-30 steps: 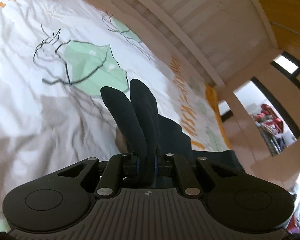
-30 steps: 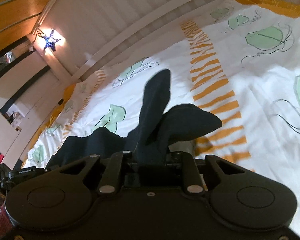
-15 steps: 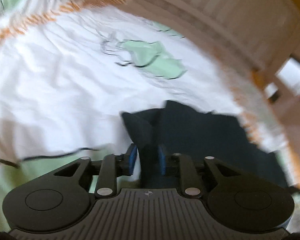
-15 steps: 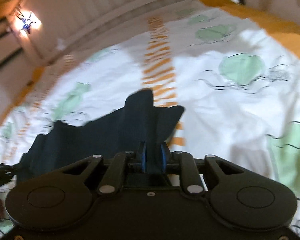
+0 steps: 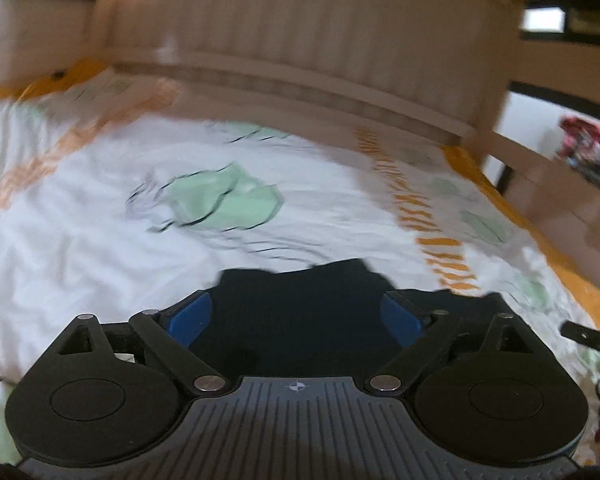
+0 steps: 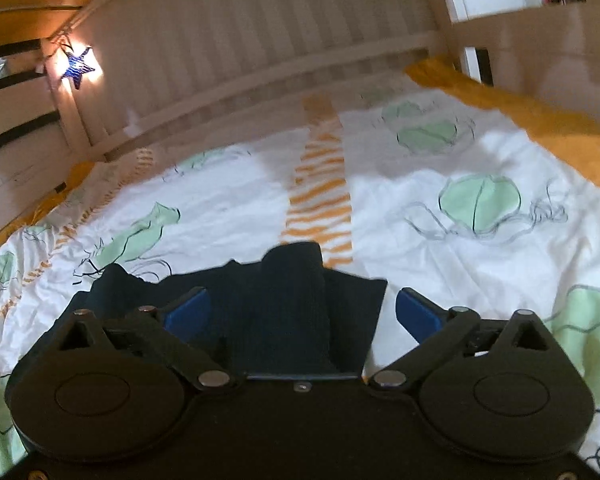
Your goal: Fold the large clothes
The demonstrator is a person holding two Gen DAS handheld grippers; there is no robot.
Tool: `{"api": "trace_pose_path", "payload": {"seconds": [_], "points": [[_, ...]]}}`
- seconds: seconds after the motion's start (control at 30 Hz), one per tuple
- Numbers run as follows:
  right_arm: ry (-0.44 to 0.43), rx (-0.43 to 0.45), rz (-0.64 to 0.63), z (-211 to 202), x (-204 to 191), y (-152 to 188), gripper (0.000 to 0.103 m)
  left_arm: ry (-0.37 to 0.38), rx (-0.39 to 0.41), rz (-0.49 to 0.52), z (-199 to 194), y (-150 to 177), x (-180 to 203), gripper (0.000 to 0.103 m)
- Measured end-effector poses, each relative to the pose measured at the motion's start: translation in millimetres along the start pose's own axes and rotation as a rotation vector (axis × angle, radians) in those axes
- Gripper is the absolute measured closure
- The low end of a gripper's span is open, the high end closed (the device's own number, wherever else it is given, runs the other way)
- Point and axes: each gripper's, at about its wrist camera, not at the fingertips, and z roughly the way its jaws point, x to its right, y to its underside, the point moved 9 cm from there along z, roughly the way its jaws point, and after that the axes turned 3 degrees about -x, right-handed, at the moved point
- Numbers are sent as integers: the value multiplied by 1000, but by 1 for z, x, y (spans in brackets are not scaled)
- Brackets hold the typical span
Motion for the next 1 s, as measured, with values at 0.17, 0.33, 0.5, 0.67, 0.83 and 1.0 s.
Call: {"api": "trace_pose_path", "payload": {"seconds": [0.17,0.33,0.5,0.67,0.83,1.0], "points": [[42,15,0,-1,8,3,1,73,21,51,13,7,47,11],[54,41,4,-2,13,2,1,95,16,56,31,21,75,12],[80,64,-20,-3,11,1,1,19,-4,106,46,34,83,41],[123,47,-24,0,15,4,2,15,-42,66,60,44,81,79],[86,16,-1,6,16,8,4,33,-88,14,77,54,81,88],[65,-24,33,12,18,13,4,-22,-188,17,116,85,66,100]]}}
